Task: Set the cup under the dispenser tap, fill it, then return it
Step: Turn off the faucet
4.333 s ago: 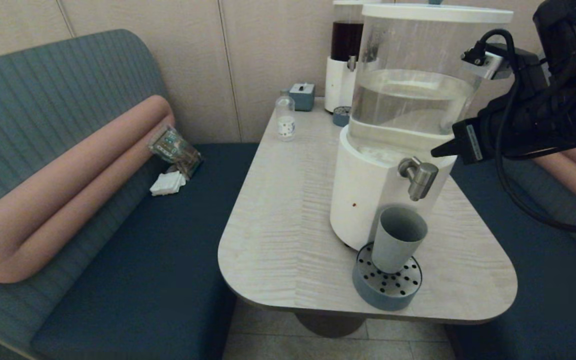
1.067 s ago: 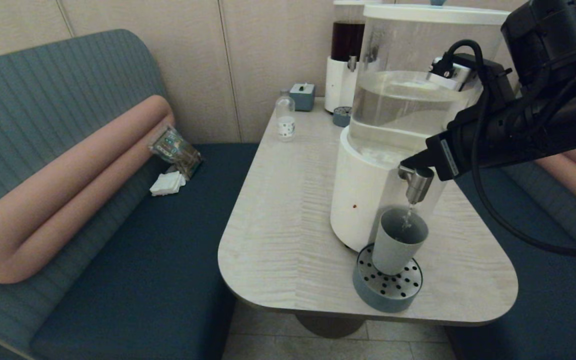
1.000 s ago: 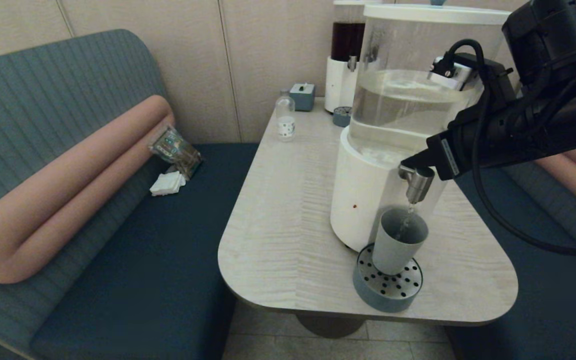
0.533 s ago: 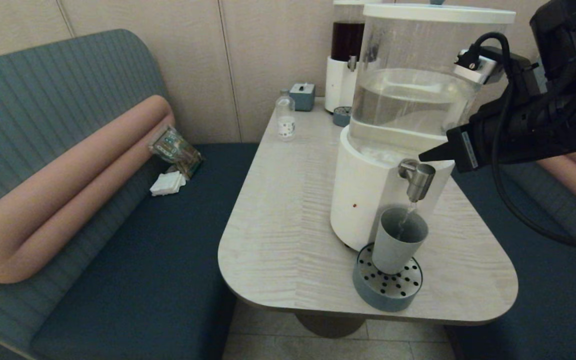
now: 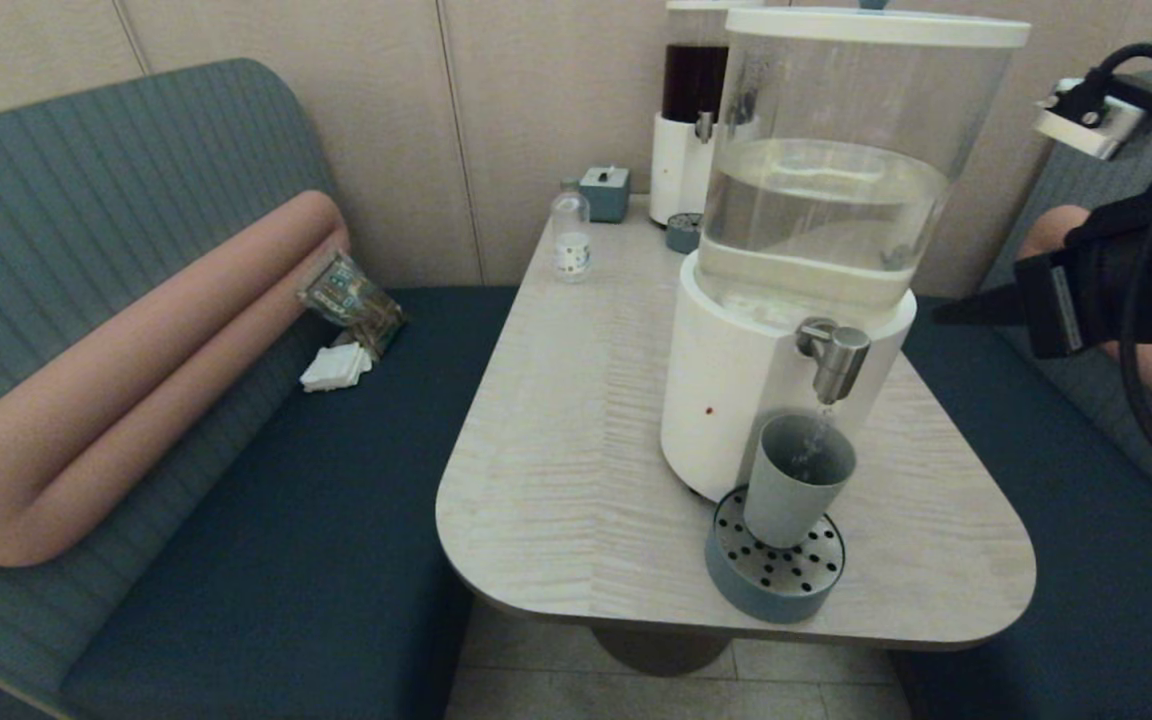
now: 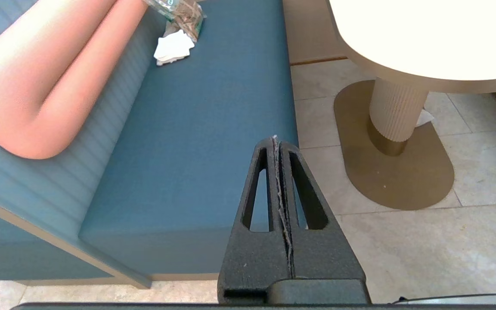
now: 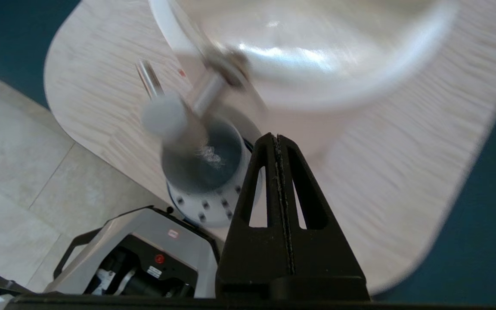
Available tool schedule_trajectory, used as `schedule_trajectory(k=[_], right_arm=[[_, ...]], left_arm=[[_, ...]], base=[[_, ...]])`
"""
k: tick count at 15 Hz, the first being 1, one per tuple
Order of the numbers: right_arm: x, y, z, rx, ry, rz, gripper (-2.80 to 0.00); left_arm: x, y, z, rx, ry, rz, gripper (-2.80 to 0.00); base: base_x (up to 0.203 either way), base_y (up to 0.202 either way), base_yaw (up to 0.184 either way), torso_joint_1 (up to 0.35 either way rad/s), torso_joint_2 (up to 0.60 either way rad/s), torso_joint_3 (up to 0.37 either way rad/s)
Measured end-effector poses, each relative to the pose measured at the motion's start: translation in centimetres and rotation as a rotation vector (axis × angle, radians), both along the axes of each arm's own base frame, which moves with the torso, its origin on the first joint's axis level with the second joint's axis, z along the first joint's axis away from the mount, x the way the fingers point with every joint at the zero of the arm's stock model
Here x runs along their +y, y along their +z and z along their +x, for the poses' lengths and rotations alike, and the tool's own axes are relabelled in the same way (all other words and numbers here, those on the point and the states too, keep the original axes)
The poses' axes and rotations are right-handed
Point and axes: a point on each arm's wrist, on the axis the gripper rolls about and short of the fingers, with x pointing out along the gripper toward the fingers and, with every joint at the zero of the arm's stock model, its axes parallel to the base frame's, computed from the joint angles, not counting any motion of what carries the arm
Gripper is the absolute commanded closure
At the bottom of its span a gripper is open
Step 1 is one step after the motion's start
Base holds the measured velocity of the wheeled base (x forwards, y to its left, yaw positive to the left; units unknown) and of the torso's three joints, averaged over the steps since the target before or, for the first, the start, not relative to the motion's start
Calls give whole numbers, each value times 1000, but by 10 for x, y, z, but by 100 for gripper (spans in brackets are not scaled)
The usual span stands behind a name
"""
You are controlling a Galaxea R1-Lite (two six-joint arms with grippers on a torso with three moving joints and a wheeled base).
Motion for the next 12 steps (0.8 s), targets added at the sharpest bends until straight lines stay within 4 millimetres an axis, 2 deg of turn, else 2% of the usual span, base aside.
schedule_trajectory(k=[4, 7, 12], right_arm=[[-35, -1, -58, -49, -101, 8, 0], [-52, -18, -107, -102, -179, 17, 0], [-64, -51, -177, -208, -296, 7, 0]], left_arm=[[0, 0, 0, 0, 0, 0, 0], [0, 0, 0, 0, 0, 0, 0], [0, 0, 0, 0, 0, 0, 0]], base=[[0, 0, 0, 0, 0, 0], [0, 0, 0, 0, 0, 0], [0, 0, 0, 0, 0, 0]])
